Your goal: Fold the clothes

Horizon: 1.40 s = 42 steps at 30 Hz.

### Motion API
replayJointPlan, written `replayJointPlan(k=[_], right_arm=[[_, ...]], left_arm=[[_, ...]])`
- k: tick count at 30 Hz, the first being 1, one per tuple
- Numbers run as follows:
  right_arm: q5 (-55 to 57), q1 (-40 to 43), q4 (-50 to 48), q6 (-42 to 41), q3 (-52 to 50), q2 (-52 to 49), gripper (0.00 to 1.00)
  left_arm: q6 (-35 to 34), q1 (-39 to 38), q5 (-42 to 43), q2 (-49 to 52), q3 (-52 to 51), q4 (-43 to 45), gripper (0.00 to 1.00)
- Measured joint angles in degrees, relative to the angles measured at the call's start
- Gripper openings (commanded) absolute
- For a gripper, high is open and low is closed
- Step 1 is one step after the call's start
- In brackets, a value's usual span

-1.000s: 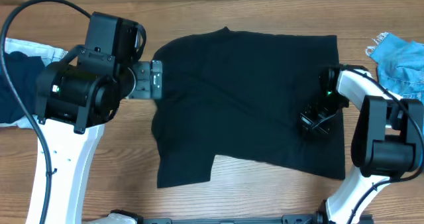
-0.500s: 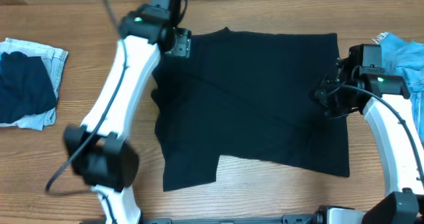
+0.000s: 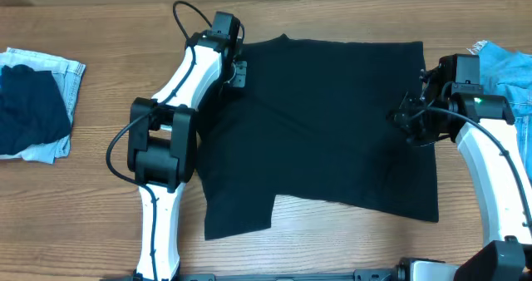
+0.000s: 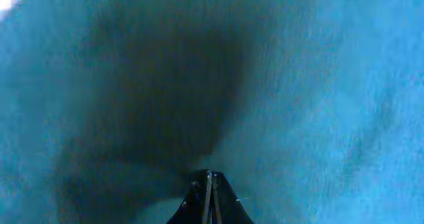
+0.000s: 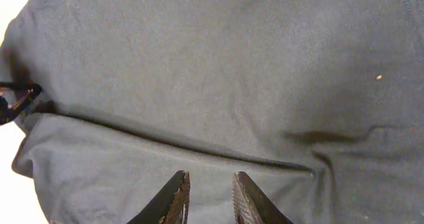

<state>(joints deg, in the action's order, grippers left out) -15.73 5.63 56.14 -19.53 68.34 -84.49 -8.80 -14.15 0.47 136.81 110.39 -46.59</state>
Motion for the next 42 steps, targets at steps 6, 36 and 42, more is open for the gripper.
replayJointPlan(k=[6,36,42], right_arm=[[0.0,0.0,0.0,0.0,0.0,0.0,0.26],[-0.4,-6.1,0.8,1.7,-0.1,-20.9,0.25],[-0.4,-6.1,2.7,1.8,-0.2,-20.8,0.26]], left_arm=[[0.0,3.1,-3.6,2.6,0.9,12.6,0.04],[4.2,11.7,10.5,7.4,39.6,-49.8,0.05],[4.7,3.4,8.0,4.7,39.1,-50.0,0.13]])
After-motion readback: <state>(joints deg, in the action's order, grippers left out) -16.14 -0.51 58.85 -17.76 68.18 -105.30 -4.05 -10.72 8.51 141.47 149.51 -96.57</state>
